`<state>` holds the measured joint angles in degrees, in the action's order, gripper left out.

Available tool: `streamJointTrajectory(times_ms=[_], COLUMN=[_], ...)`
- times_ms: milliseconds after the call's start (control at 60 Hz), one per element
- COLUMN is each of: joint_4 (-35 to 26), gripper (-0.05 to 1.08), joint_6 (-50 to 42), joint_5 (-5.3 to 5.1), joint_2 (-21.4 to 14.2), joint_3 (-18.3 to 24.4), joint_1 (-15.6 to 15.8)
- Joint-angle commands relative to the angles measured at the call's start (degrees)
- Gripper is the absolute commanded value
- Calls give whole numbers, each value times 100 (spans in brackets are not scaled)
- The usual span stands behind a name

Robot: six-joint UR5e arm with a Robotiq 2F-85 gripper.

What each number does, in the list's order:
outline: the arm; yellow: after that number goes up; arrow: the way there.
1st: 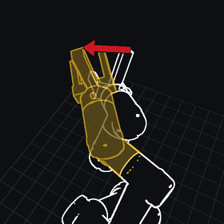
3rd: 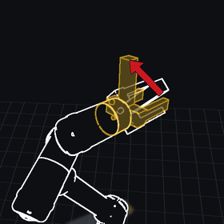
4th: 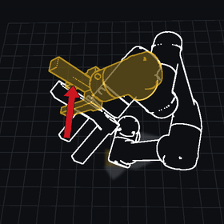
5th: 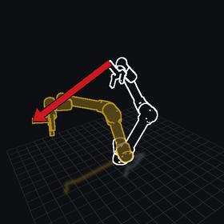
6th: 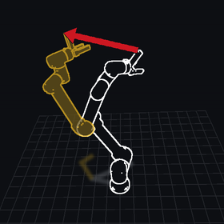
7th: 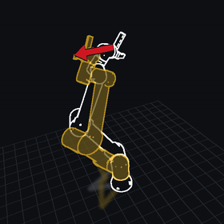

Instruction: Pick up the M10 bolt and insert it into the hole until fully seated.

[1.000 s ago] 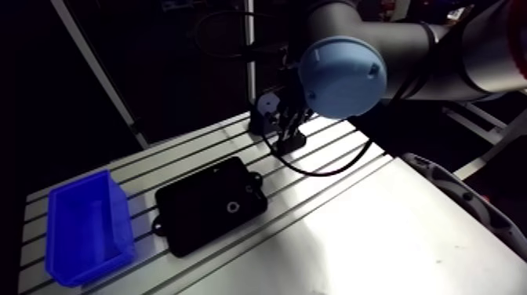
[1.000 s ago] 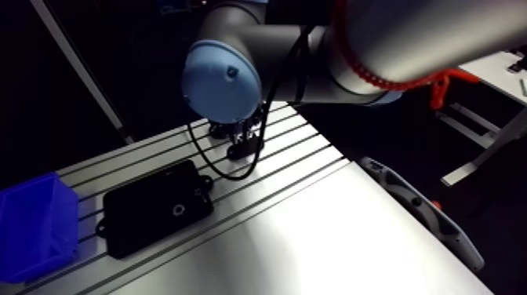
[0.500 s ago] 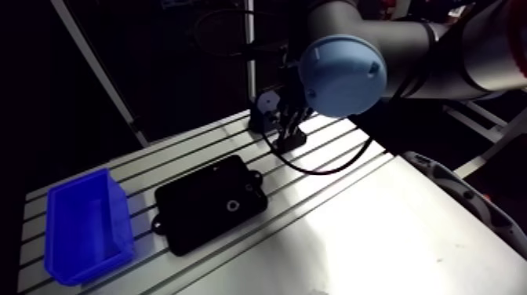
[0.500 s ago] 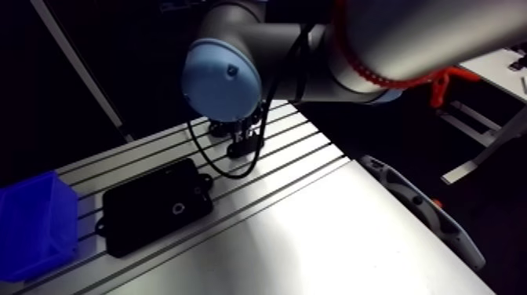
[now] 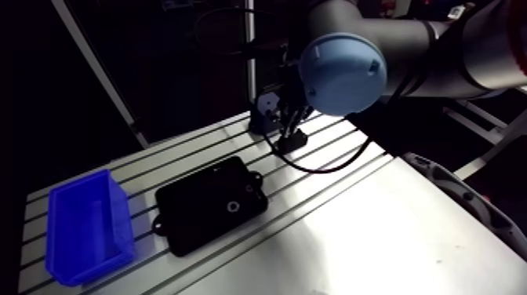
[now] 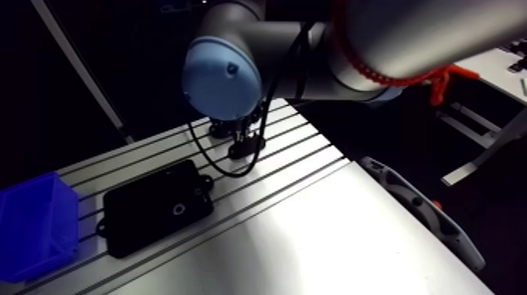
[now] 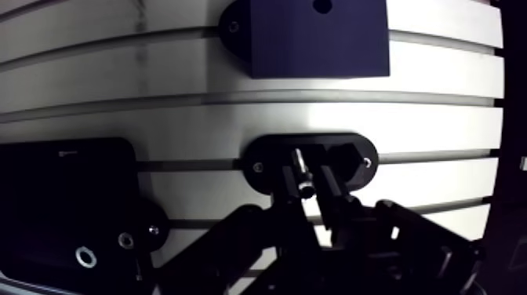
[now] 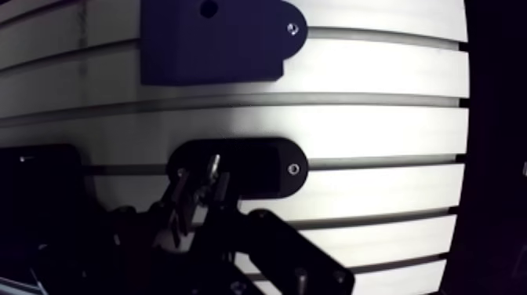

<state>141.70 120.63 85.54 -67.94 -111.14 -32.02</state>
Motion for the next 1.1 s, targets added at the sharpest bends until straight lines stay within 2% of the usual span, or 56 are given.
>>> streamJointTrajectory(times_ms=[17, 250, 433, 533, 633, 717, 833, 850, 883, 950, 1000, 1033, 1050, 1067, 1083, 1100], joint_4=[-14, -41, -98, -322, -712, -1227, -2296, -2296, -2785, -3343, -3510, -3813, -3813, -3947, -3947, -4072], gripper=[87, 90, 99, 103, 106, 108, 108, 108, 108, 108, 108, 108, 108, 108, 108, 108], joint_6=[10, 1, -84, -129, -266, -530, -721, -721, -802, -925, -968, -1079, -1079, -1170, -1170, -1266], joint_5=[2, -49, -67, -68, -60, -43, 0, 0, 2, 37, 52, 167, 167, 236, 236, 351], joint_2=[-70, -227, -360, -412, -473, -519, -531, -531, -523, -506, -497, -450, -450, -384, -384, -307], joint_3=[59, 155, 251, 361, 541, 850, 1391, 1391, 1688, 2093, 2219, 2481, 2481, 2628, 2628, 2748], joint_1=[-6, 2, 2, 10, 2, 9, 33, 33, 93, 199, 203, 251, 251, 308, 308, 376])
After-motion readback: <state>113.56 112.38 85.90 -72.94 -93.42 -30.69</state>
